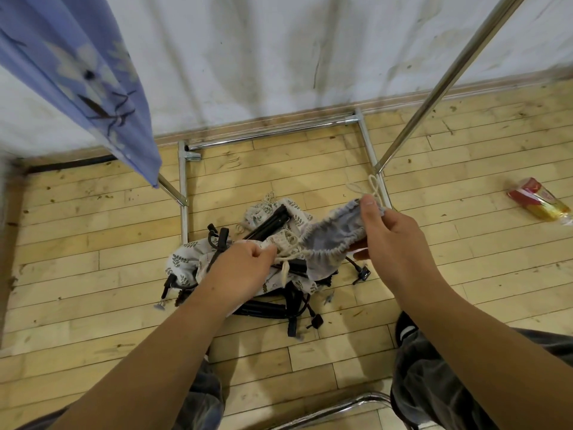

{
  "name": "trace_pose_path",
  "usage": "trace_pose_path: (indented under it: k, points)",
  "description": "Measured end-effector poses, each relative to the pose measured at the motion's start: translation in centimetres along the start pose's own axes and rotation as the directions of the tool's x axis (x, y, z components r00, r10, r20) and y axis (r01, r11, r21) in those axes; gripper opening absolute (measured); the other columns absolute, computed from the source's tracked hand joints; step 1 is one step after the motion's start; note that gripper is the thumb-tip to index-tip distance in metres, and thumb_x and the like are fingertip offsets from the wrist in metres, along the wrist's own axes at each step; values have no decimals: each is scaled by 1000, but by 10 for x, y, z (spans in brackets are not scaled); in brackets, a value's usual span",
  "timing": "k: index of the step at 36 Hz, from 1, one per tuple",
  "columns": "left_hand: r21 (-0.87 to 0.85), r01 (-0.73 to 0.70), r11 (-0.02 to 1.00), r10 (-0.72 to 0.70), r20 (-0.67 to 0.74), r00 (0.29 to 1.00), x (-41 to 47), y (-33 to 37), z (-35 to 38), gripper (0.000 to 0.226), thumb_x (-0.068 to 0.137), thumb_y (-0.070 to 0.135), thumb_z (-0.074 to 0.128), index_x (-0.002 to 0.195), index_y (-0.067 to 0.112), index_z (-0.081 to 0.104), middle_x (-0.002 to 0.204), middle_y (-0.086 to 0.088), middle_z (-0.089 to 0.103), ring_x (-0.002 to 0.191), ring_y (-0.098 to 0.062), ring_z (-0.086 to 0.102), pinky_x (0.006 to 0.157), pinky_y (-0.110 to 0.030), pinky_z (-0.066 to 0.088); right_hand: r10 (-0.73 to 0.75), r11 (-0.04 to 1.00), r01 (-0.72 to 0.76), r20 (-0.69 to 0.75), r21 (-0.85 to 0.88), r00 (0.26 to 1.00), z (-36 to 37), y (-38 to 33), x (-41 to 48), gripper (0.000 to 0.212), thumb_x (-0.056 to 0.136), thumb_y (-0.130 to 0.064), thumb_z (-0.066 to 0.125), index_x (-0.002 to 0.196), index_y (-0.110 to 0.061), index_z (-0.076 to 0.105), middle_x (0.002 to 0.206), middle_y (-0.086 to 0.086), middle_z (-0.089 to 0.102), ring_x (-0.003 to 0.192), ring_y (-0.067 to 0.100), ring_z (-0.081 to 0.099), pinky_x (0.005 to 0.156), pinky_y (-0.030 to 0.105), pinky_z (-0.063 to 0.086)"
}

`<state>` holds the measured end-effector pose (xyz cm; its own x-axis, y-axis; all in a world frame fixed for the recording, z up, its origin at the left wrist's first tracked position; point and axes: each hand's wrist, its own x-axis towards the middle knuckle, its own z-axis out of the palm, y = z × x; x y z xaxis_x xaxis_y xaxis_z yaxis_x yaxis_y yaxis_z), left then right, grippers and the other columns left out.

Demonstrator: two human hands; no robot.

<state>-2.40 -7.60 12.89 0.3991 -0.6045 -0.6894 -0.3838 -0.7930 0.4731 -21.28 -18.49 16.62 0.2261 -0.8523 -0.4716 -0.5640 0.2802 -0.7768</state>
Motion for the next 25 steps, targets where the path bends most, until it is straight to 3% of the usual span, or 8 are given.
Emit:
trace_pose_path:
  k: [3, 6, 10, 14, 18, 20, 22, 25]
  points:
    - [95, -7, 995, 6, 16, 1000, -2, 2, 4, 32, 107, 48, 42, 105, 20, 57, 87, 5, 63, 70, -7, 56, 60, -25, 40, -1, 1000, 2, 23, -23, 1000, 1, 0, -1, 79, 96, -74, 38, 104, 0, 66, 97, 25, 70, 92, 47, 68, 79, 64, 57]
    - [-81, -107, 991, 102, -63, 993, -5, 9, 2, 2, 105, 28, 48, 104, 29, 50, 104, 5, 62, 74, -8, 59, 59, -23, 45, -17, 999, 20, 77, -34, 997, 2, 0, -1, 74, 97, -71, 41, 101, -2, 67, 93, 21, 73, 89, 42, 70, 79, 62, 58]
    - [-250, -369, 895, 365, -65, 929, -15, 21, -5, 17, 97, 16, 56, 94, 32, 54, 135, 27, 52, 123, -4, 56, 84, -30, 49, -42, 996, 51, 133, -66, 990, 4, 3, -2, 64, 99, -65, 43, 93, -8, 70, 88, 14, 74, 86, 37, 71, 77, 60, 59]
    - [-161, -542, 825, 554, 39, 832, -23, 31, 1, 13, 98, 27, 64, 98, 40, 66, 152, 30, 38, 143, -1, 38, 109, -28, 40, -92, 993, 103, 176, -58, 980, 3, 3, -1, 40, 101, -55, 49, 95, -25, 74, 87, 2, 76, 83, 24, 73, 77, 55, 61]
    - [-9, -575, 818, 574, 57, 817, -21, 29, 10, 19, 102, 32, 60, 111, 41, 73, 147, 26, 48, 131, 9, 44, 104, -14, 37, -119, 986, 139, 207, -87, 971, 3, 8, 1, 30, 100, -52, 57, 91, -27, 70, 87, 5, 74, 84, 27, 72, 75, 54, 62]
    - [16, -550, 835, 549, 30, 835, -17, 25, 12, 20, 102, 30, 61, 114, 38, 73, 127, 25, 62, 112, 10, 56, 94, -10, 45, -118, 983, 142, 193, -115, 974, 3, 10, 3, 28, 99, -48, 62, 88, -22, 64, 82, 8, 70, 73, 22, 67, 69, 42, 62]
    - [3, -488, 873, 488, -10, 873, -14, 20, 11, 21, 100, 29, 64, 118, 37, 71, 113, 24, 68, 99, 9, 62, 88, -14, 53, -127, 978, 154, 185, -142, 975, 3, 12, 4, 25, 98, -39, 65, 85, -19, 59, 73, 4, 62, 58, 11, 52, 52, 24, 48]
    - [14, -445, 895, 445, -42, 894, -7, 13, 10, 28, 97, 28, 68, 123, 39, 66, 112, 25, 68, 97, 9, 63, 80, -6, 49, -130, 974, 160, 184, -160, 974, 3, 16, 5, 20, 99, -28, 66, 84, -22, 53, 74, 3, 62, 54, 9, 46, 44, 16, 38]
